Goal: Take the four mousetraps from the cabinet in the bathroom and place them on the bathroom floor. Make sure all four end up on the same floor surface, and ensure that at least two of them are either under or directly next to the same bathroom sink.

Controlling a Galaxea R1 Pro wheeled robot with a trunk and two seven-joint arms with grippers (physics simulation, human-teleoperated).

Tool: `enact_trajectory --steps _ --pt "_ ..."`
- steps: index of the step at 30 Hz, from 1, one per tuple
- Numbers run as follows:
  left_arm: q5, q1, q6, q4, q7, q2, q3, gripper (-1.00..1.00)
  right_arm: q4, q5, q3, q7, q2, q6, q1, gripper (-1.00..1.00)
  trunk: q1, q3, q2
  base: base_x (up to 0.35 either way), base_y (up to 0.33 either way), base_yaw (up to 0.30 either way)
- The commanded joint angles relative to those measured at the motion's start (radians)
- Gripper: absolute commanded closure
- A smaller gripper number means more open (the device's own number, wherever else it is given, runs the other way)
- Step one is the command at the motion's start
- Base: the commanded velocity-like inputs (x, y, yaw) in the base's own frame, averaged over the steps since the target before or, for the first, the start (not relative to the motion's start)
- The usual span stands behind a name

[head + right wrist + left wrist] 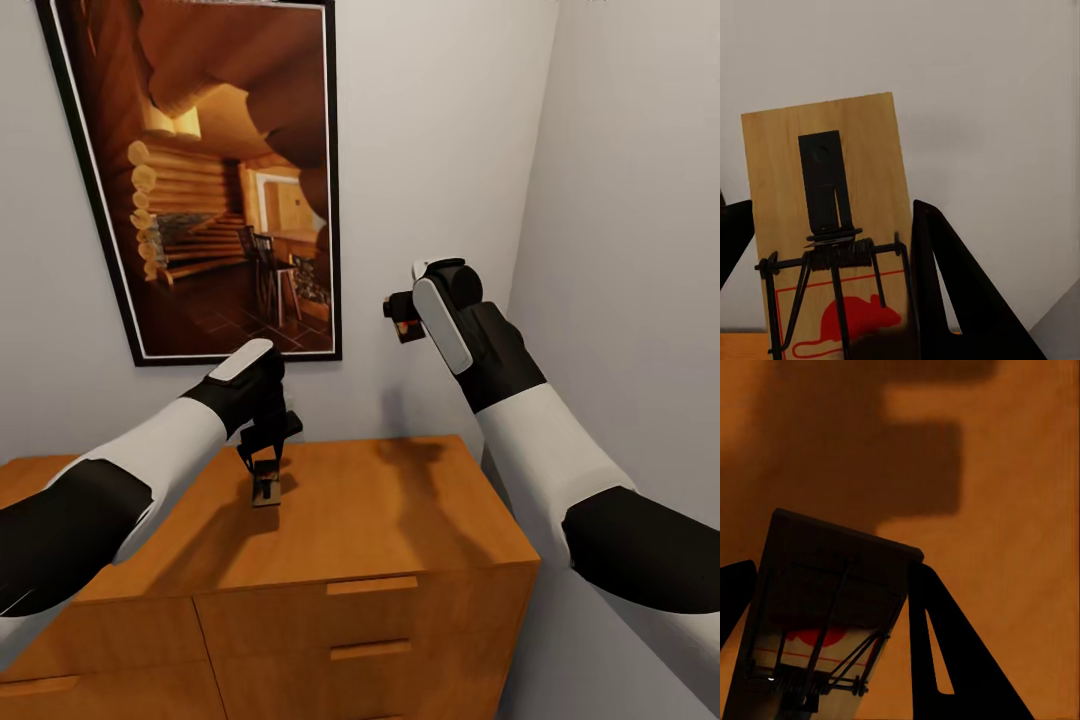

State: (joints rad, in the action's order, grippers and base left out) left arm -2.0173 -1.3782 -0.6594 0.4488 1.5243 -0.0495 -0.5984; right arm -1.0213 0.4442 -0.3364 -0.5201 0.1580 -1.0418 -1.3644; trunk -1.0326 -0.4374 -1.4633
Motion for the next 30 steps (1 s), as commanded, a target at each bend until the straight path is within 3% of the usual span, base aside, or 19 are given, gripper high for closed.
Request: enact_trajectory --steps 1,11,30 --pt "-0.009 -0.001 -0.011 0.001 0.005 0.001 -0.008 1.0 0.0 0.013 -0.001 -0.012 0.0 -0.001 -0.001 1.0 0.0 -0.001 -0.001 0.0 0.0 0.0" --pt "-0.008 -0.001 -0.011 0.003 0.005 0.001 -0.008 1.0 0.0 0.013 -0.001 -0.012 0.001 0.0 -0.001 1.0 0.0 0.001 -0.001 -0.012 0.0 0.0" --pt "-0.008 -0.001 -0.016 0.004 0.005 0.002 -0.008 1.0 0.0 0.013 -0.001 -0.012 0.002 0.0 -0.001 1.0 0.0 0.001 -0.001 -0.248 0.0 0.0"
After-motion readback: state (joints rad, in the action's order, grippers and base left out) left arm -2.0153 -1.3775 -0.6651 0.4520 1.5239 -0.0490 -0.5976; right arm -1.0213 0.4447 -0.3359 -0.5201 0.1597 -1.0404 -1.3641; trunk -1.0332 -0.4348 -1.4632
